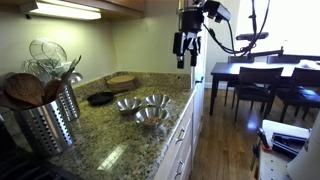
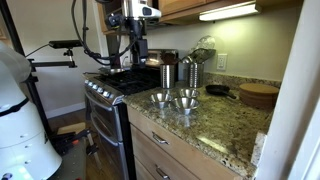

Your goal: Put the objects from the bowl on the left into the bowl near the center

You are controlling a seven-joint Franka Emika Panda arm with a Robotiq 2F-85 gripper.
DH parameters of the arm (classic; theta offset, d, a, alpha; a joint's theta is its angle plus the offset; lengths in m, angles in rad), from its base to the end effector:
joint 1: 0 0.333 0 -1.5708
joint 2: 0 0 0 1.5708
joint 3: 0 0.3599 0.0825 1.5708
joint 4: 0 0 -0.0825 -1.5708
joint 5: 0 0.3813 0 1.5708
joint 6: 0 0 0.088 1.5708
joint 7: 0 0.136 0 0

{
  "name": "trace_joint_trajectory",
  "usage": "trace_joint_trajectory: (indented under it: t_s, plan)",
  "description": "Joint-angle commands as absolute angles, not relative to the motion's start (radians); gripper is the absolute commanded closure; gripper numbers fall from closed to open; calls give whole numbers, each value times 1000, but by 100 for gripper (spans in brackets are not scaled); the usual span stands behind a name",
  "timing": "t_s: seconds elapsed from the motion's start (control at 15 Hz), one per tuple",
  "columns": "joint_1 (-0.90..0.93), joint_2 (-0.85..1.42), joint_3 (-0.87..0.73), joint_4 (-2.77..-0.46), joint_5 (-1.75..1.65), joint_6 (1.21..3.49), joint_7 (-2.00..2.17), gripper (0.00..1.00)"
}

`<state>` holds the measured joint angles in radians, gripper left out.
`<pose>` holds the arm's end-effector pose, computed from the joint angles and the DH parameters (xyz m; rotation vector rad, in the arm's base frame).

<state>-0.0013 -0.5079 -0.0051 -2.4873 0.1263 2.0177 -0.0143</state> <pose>0.3732 0.0081 0.4799 -3.0233 0.0665 -0.0596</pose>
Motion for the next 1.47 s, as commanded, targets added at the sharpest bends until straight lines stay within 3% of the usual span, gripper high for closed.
trace_joint_trajectory:
  t_s: [0.0, 0.6, 1.4]
  plan:
    - [19, -383, -20, -2457, 174, 2108, -46, 0]
    - [20, -66, -1, -2343, 235, 2285, -23, 0]
    - [-4, 158, -10, -2193, 232, 2276, 92, 0]
